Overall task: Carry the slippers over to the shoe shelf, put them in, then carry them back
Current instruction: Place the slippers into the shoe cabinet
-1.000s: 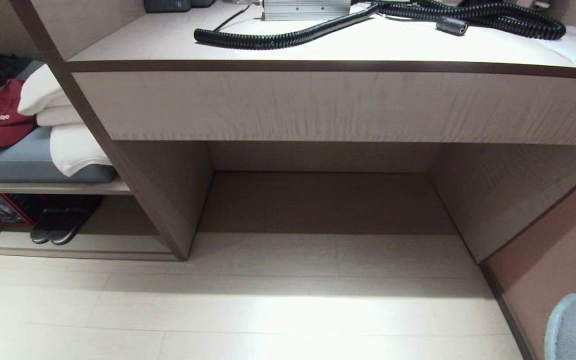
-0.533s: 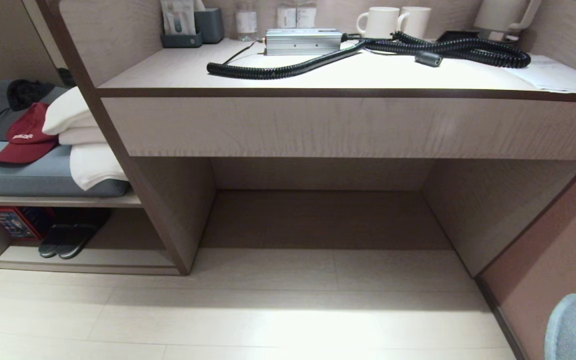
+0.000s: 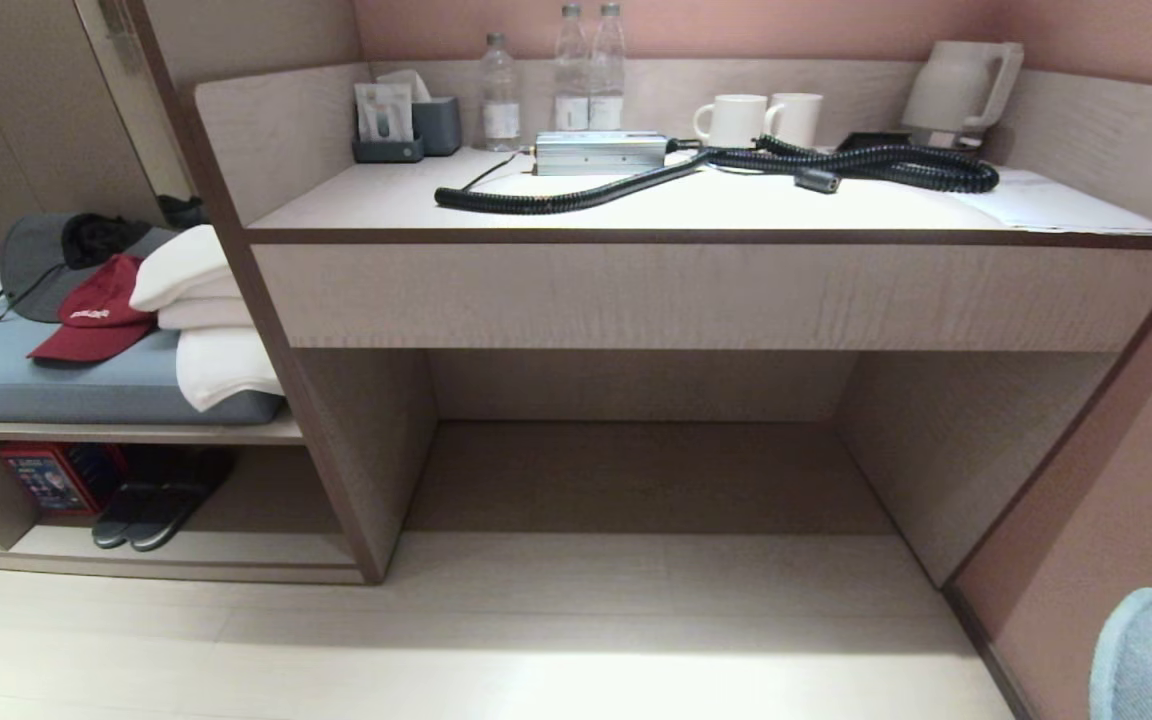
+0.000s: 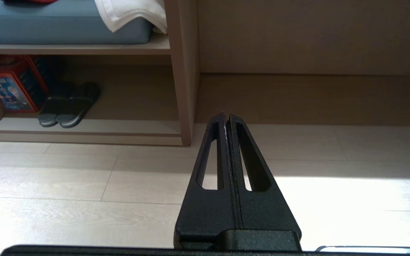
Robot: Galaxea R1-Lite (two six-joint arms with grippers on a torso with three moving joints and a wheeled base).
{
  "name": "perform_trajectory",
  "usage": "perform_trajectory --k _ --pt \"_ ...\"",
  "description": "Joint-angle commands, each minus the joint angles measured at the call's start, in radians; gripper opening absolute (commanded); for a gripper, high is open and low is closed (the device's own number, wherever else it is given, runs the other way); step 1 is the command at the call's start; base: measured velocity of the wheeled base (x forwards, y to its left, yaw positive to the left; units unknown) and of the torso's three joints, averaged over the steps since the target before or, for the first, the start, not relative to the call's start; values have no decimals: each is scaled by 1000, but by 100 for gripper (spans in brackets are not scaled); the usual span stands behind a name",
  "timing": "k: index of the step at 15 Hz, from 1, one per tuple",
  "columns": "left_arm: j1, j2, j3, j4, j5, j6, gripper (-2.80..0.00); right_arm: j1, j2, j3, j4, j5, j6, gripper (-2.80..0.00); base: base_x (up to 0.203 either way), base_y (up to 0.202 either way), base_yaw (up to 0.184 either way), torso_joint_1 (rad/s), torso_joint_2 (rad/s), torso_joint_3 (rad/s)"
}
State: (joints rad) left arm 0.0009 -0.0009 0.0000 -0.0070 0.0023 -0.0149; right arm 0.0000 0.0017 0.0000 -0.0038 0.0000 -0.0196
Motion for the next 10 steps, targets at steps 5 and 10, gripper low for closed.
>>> perform_trajectory --k 5,10 --pt "1 1 0 -1 1 0 -280 0 1 2 -1 0 0 -280 0 0 0 4 4 203" --pt "-1 -1 0 -1 1 0 -280 0 1 2 -1 0 0 -280 0 0 0 1 0 72"
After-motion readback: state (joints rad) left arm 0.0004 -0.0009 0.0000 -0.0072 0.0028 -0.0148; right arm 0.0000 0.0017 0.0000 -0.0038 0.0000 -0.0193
